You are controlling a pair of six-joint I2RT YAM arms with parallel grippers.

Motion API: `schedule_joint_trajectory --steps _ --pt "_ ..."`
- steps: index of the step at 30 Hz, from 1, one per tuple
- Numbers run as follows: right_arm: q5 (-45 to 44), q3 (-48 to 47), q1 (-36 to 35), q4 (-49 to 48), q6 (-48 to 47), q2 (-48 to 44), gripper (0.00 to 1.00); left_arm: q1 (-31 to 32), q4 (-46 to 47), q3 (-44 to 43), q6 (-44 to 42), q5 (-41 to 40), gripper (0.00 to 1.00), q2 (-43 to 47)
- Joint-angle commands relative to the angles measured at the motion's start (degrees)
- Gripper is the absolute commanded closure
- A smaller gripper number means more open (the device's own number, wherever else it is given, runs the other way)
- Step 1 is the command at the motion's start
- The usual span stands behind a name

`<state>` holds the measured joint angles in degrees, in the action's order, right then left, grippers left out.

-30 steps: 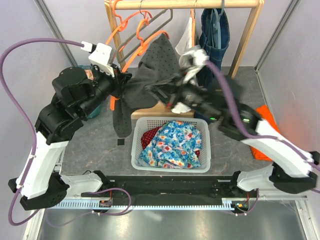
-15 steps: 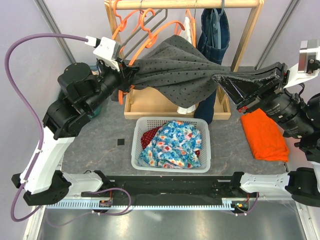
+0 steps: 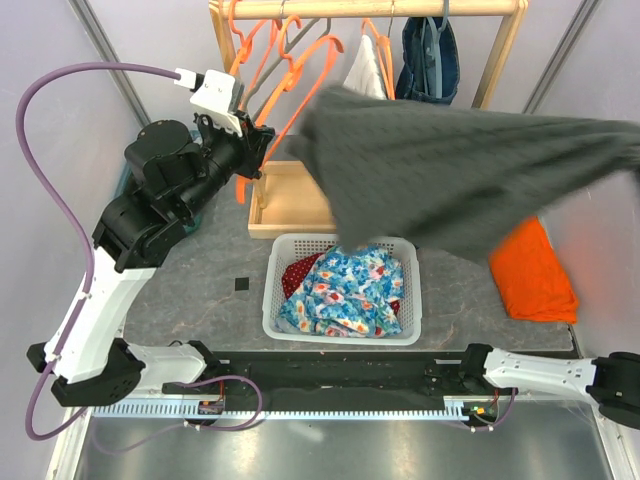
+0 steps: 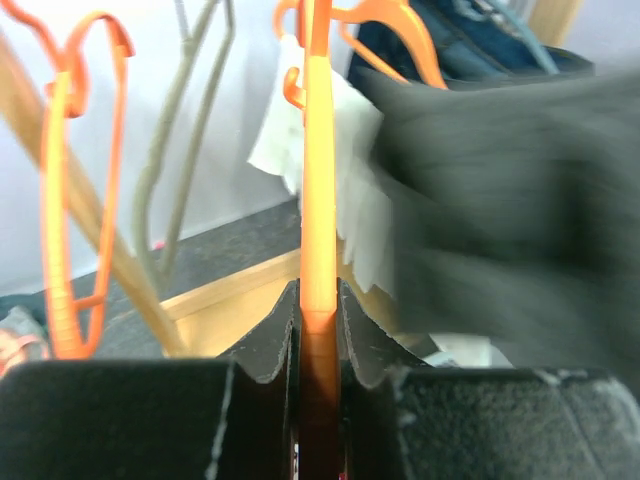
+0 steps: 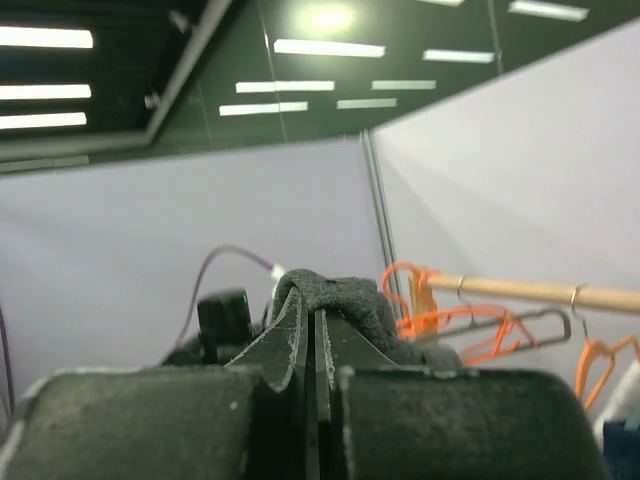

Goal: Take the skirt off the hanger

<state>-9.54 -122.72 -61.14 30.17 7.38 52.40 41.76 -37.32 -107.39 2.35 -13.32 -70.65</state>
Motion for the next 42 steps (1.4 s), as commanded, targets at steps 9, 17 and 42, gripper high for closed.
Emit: schedule_joint_trajectory --steps 9,17,42 --pt "-1.2 -2.0 0.5 2.6 -1.3 9.1 1.0 -0.6 3.2 -3.7 -1.6 -3.8 0.98 -2.1" --pt "-1.1 0.2 0.5 2.1 -0.5 9.8 1.0 -0.6 4.4 -5.9 -1.7 -3.6 0.98 -5.2" --pt "-5.6 25.7 0.5 -1.7 3.0 6.0 1.0 -4.7 12.4 -23.9 -5.8 -11.9 0.98 -29.6"
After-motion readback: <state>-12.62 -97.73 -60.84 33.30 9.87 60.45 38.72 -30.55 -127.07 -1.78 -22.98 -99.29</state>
